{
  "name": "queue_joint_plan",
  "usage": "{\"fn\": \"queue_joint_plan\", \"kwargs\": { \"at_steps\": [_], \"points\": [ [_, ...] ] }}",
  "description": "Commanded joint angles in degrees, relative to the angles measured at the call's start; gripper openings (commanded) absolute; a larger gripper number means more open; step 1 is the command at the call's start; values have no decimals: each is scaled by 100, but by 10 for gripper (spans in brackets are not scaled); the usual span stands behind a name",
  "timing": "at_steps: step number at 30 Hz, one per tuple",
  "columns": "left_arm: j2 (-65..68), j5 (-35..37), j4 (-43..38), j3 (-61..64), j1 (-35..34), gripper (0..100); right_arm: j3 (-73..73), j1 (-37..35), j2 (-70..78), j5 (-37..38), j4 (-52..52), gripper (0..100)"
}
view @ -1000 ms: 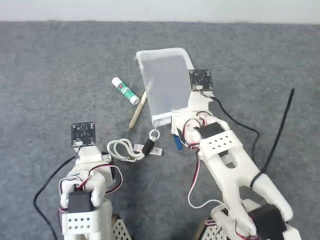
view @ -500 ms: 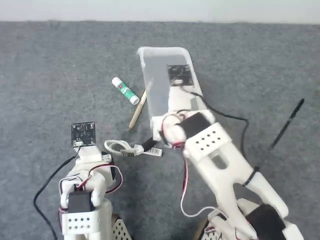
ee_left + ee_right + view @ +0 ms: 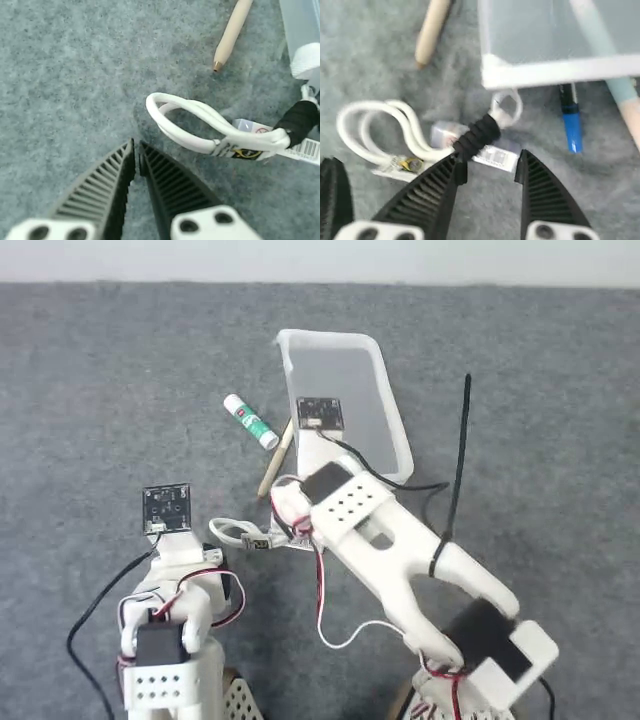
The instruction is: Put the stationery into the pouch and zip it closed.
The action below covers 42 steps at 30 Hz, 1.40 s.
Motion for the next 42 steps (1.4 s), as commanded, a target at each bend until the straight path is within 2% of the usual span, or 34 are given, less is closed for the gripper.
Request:
{"fn": "queue_joint_plan", "kwargs": {
  "at_steps": [1,16,18,21,23,26,32,38,42],
  "points": [
    [-167,18,44,-75,-18,11,-633,-48,57,-220,31,165],
    [-167,18,44,-75,-18,11,-1187,-84,1499,-237,48,162],
    [-167,18,44,-75,-18,11,-1204,-84,1516,-220,242,120],
    [-167,18,44,-75,-18,11,-1275,-57,1420,-202,558,0],
    [-167,18,44,-75,-18,11,-1310,-48,1305,-141,848,32],
    [-167,18,44,-75,-18,11,-1319,-48,1068,88,1095,9],
    [-167,18,44,-75,-18,11,-1319,136,567,888,1420,6],
    [-167,18,44,-75,-18,11,-1169,708,391,2585,1437,6],
    [-167,18,44,-75,-18,11,-914,831,391,3270,1429,6]
  ]
}}
